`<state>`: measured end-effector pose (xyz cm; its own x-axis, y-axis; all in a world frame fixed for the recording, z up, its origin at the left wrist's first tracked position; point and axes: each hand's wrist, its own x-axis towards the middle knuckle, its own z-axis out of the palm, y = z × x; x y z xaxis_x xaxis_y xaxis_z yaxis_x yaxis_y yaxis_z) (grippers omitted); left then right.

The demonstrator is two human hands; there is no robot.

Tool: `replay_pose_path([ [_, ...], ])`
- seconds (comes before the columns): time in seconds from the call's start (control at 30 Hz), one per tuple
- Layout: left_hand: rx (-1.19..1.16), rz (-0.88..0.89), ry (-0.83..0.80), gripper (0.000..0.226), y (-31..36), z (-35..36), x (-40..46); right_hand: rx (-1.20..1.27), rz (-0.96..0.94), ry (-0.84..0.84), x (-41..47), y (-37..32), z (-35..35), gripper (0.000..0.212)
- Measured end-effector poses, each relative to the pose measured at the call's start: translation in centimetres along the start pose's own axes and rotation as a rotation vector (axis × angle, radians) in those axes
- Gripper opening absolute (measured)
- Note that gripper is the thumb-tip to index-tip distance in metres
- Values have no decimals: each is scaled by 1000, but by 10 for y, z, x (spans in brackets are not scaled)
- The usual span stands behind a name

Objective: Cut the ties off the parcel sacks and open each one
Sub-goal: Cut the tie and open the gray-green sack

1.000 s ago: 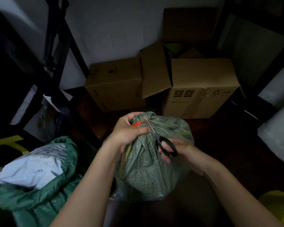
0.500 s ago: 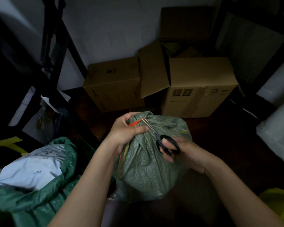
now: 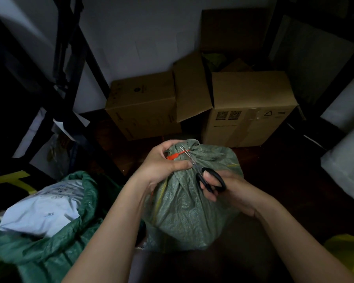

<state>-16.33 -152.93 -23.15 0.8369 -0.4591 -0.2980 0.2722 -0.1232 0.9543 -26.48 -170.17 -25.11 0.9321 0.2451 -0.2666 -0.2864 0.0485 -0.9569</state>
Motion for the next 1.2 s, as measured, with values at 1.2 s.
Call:
replay_pose_path([
  [1.2,-6,-25,346,44,0,-27,13,-280,-203,478,19,5,7,28],
])
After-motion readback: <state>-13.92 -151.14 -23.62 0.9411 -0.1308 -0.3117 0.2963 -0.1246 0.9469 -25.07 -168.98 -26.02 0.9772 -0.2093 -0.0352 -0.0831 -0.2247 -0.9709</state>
